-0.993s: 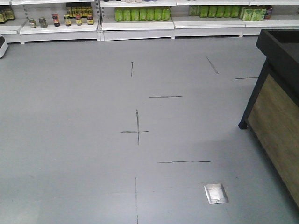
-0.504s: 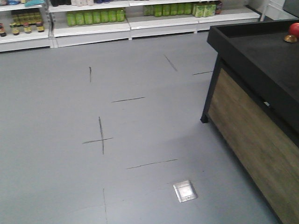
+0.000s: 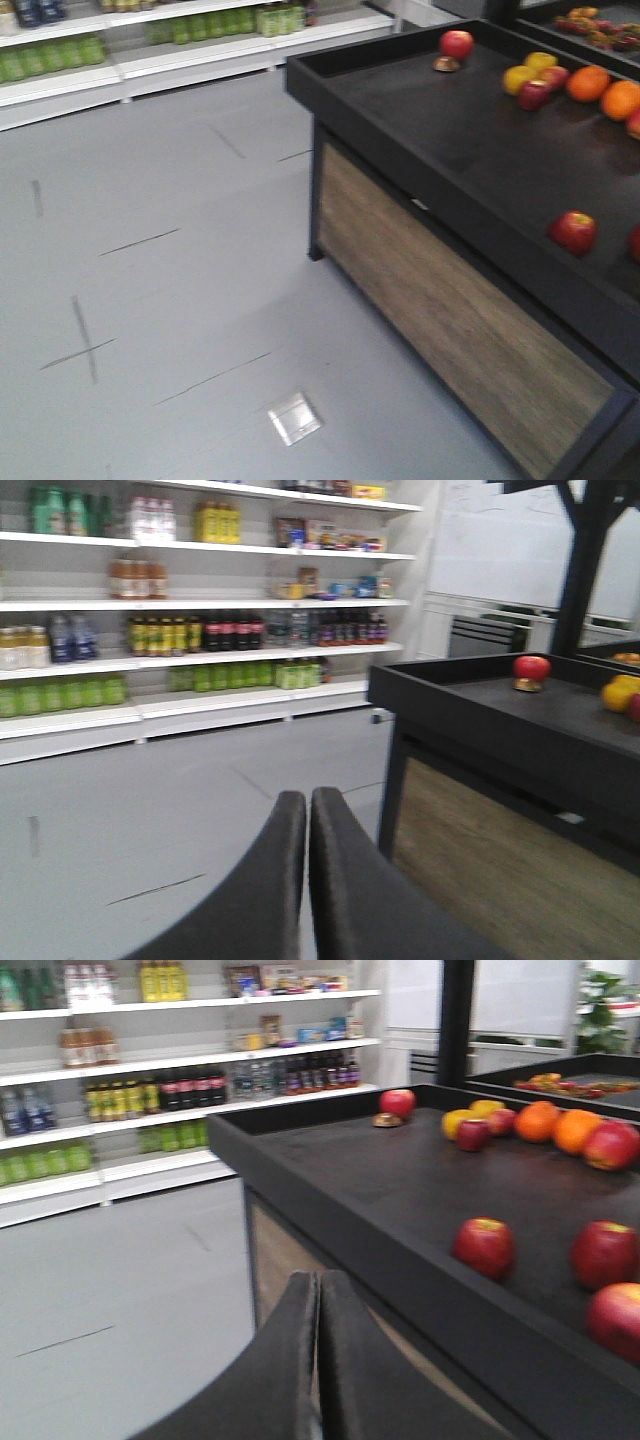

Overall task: Pick three apples into basket with both arms
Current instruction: 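Drive the base alongside the fruit table toward the light-blue basket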

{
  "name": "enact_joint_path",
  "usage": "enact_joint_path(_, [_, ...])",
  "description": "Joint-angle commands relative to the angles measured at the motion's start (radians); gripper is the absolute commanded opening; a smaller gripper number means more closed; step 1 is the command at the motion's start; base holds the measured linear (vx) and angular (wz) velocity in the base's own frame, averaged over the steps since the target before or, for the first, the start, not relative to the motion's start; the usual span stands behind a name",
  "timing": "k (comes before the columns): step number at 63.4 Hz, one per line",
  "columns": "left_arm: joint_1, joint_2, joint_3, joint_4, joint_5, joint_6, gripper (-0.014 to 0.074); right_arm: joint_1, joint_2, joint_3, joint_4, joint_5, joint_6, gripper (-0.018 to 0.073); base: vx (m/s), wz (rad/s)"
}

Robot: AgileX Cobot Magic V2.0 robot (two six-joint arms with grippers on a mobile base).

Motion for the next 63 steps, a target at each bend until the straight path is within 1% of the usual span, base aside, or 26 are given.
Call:
enact_joint_path(1, [0.002,-0.013,0.023,-0.006,-0.075,-0.008,-0.0006,0.003,-0.011,0.014,-0.006,-0.079,-0.007,-0.0009,0.10,-0.59])
enact_joint_path(63, [0.002,-0.013,0.023,-0.006,-0.075,-0.008,-0.0006,0.003,-0.011,0.014,-0.006,-0.079,-0.007,-0.0009,0.10,-0.52])
